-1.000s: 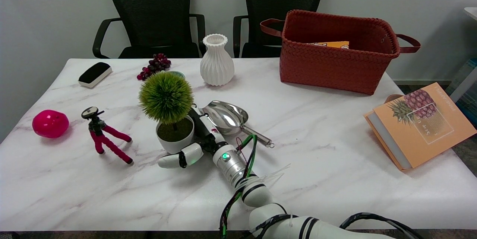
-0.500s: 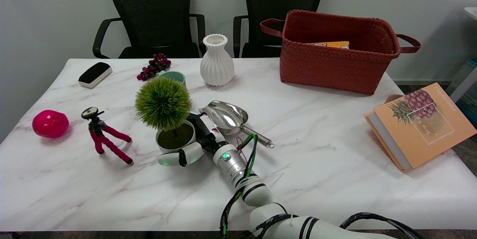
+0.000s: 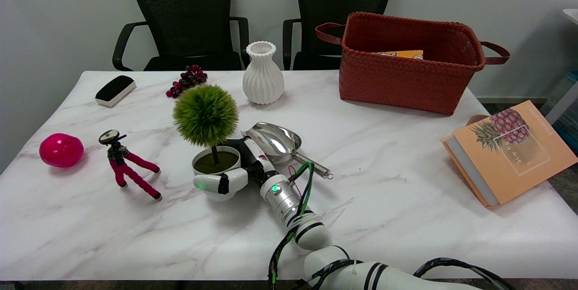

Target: Pick up the potted plant.

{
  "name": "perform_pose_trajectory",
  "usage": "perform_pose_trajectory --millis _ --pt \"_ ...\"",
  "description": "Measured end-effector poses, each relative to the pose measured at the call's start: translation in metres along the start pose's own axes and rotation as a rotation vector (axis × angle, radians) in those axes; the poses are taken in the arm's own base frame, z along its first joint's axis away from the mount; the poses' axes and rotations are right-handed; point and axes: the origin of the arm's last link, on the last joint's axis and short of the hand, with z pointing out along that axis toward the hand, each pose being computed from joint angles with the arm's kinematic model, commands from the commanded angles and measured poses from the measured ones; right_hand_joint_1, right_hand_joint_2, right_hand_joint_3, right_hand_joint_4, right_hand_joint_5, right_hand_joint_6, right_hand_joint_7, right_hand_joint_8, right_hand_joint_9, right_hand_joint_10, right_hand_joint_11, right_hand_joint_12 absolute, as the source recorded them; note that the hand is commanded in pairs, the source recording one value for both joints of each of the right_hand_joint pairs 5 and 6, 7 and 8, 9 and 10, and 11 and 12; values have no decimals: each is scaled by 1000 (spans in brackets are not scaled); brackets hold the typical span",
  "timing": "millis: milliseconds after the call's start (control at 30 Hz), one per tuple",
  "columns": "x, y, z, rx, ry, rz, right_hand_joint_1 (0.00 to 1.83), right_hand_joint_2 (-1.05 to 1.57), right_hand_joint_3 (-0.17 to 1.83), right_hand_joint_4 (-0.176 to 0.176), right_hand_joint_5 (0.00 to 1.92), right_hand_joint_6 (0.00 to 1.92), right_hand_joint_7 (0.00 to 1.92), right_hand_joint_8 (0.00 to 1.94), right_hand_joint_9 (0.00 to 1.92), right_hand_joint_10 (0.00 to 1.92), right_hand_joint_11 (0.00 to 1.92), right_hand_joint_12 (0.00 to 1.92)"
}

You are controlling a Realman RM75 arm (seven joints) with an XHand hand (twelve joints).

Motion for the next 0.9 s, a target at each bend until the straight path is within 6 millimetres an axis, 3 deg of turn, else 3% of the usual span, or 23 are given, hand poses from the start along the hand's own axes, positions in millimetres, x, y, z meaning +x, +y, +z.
perform_pose_trajectory --millis 233,900 --pt "3 0 -1 7 10 -3 1064 334 924 0 1243 1243 1898 1898 1575 1575 1920 1920" --pt "14 -10 -6 78 39 -32 1069 317 891 0 1226 1226 1920 1920 1627 1627 1920 1920"
